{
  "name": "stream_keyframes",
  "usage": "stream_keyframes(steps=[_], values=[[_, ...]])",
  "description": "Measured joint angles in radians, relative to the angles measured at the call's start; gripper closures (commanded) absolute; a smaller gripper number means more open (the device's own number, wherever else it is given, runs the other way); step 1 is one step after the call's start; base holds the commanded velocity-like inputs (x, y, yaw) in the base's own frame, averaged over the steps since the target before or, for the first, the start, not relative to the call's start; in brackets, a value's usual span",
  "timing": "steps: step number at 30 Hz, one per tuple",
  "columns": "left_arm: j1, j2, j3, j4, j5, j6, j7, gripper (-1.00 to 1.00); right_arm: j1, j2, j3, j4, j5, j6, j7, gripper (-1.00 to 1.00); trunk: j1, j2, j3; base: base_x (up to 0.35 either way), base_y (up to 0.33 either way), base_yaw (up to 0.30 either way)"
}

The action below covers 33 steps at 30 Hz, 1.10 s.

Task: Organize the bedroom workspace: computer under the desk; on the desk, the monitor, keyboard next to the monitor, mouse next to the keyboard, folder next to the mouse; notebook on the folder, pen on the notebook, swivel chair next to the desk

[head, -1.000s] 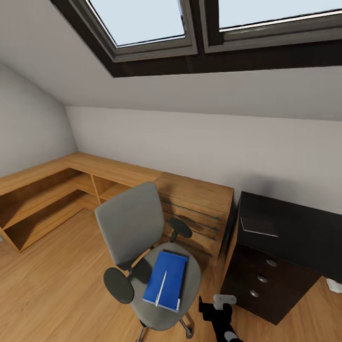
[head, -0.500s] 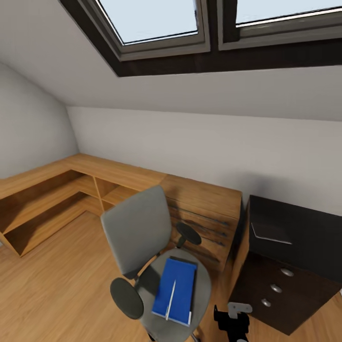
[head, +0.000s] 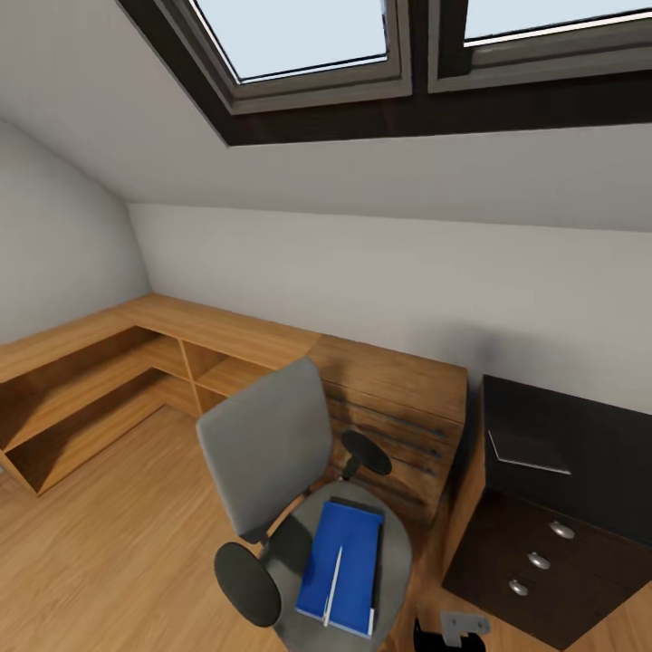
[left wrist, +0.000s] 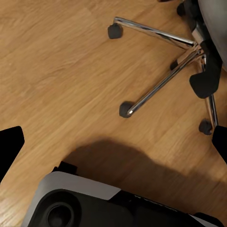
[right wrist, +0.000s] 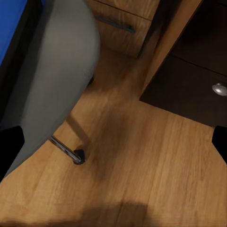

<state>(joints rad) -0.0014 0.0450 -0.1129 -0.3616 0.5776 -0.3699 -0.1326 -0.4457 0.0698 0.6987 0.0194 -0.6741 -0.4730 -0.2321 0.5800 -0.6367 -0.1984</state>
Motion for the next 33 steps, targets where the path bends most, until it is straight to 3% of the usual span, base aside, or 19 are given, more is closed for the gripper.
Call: stream_keyframes(steps=[33], values=[[0.000,-0.004,0.000,0.000,0.001,0.000,0.000,-1.00,0.005,0.000,0.000,0.000,0.000,0.000,0.000,-1.00,0.000,0.000,0.000,0.001,0.084,0.000]])
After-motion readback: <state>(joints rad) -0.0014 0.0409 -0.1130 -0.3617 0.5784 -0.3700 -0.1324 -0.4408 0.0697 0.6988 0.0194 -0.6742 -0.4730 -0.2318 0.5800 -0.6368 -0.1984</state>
